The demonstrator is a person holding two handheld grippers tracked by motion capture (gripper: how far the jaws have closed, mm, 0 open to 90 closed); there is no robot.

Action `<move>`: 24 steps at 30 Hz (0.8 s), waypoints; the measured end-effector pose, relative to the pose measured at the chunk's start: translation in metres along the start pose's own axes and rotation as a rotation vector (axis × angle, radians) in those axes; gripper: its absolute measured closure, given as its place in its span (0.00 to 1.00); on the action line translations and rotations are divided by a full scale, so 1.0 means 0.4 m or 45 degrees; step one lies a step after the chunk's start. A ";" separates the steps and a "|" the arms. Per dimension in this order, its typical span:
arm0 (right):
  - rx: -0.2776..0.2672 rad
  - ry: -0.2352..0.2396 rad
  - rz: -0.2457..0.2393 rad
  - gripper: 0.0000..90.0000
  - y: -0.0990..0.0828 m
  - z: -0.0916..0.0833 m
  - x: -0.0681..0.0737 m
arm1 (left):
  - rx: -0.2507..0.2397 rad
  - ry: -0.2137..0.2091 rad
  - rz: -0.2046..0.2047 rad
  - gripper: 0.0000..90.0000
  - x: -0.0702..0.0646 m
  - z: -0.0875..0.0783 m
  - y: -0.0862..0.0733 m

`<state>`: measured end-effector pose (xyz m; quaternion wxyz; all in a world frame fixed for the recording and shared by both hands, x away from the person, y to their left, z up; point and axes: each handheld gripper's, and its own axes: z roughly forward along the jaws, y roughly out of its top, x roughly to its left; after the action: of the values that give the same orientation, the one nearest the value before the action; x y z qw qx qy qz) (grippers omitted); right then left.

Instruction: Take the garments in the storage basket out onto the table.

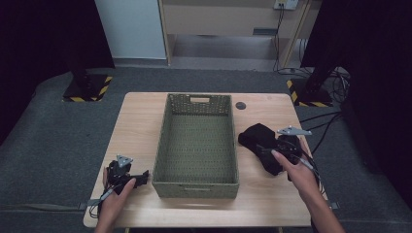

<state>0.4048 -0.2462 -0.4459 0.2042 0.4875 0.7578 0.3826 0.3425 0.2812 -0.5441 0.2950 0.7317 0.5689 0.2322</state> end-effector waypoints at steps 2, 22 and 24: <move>0.003 0.001 0.000 0.04 -0.012 -0.002 0.002 | 0.000 0.000 0.000 0.00 0.000 0.000 0.000; 0.034 0.044 -0.034 0.04 -0.095 -0.008 0.033 | 0.000 0.000 0.000 0.00 0.000 0.000 0.000; 0.039 0.045 -0.041 0.04 -0.101 -0.007 0.037 | 0.000 0.000 0.000 0.00 0.000 0.000 0.000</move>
<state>0.3728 -0.2433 -0.4749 0.1894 0.4715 0.7749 0.3760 0.3425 0.2811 -0.5441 0.2949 0.7317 0.5689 0.2322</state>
